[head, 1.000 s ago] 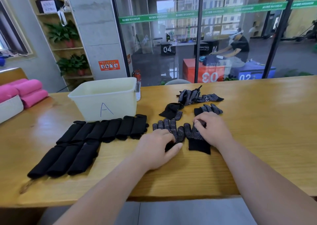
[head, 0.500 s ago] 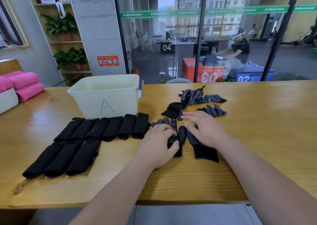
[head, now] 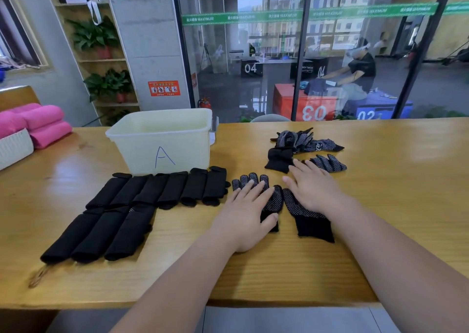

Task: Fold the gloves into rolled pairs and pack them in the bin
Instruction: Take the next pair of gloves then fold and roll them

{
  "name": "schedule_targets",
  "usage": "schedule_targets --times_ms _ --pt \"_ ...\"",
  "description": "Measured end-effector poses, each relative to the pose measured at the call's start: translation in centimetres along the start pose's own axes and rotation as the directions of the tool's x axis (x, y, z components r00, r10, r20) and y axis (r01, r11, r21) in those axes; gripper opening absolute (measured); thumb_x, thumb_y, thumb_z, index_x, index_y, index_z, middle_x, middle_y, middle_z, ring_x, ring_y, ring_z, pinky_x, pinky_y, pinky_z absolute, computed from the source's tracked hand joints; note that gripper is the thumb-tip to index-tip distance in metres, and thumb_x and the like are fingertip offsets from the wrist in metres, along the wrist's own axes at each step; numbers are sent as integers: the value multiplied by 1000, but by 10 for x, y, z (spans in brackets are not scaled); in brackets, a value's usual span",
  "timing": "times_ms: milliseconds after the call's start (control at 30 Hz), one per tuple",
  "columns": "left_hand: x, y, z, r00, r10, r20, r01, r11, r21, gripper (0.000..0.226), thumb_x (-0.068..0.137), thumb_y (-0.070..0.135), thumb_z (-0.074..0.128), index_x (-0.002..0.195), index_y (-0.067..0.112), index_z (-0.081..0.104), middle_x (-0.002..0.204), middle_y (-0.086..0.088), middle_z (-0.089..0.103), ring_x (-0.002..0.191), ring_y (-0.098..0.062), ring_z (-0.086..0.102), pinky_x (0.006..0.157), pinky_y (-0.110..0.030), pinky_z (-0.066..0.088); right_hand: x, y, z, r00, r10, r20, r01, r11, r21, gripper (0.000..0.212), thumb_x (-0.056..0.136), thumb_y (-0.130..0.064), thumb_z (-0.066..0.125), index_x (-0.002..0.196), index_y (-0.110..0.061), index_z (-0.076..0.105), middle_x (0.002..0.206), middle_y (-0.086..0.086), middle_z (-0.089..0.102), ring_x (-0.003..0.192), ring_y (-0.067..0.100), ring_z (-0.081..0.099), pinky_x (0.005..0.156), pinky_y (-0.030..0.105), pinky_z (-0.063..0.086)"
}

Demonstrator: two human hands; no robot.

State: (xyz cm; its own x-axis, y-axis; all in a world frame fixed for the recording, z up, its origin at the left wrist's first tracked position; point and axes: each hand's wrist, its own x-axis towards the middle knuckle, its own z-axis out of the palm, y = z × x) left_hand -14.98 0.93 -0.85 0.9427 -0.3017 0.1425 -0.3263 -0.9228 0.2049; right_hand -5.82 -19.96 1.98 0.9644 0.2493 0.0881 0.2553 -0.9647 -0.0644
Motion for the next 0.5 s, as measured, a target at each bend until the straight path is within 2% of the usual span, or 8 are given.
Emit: schedule_targets --times_ms 100,300,433,500 --pt "3 0 2 998 -12 59 8 998 58 69 106 67 19 168 41 5 177 11 -5 162 -13 -13 132 -42 -3 -28 -4 14 998 45 33 -45 999 -8 73 107 -65 19 167 -22 20 177 2 5 163 27 6 130 51 16" --pt "4 3 -7 988 -25 151 10 996 94 67 106 68 16 167 45 3 177 9 -9 162 -18 -14 132 -45 -5 -58 -5 16 995 48 92 -49 999 8 84 101 -75 7 169 -26 4 177 -2 -7 163 23 -7 132 48 4" --pt "-8 13 -12 981 -22 194 4 996 92 67 107 68 17 168 43 3 177 8 -9 163 -20 -13 132 -46 -4 -83 -3 15 996 14 86 -16 1000 25 84 101 -75 9 169 -26 4 176 -3 -9 162 20 -11 132 47 2" --pt "-20 19 -14 982 -7 188 -6 997 73 66 108 64 21 169 40 8 177 7 -4 163 -20 -8 132 -46 -1 -96 -1 13 999 18 34 -20 997 69 83 102 -73 12 169 -25 6 176 -4 -10 162 18 -12 132 45 2"
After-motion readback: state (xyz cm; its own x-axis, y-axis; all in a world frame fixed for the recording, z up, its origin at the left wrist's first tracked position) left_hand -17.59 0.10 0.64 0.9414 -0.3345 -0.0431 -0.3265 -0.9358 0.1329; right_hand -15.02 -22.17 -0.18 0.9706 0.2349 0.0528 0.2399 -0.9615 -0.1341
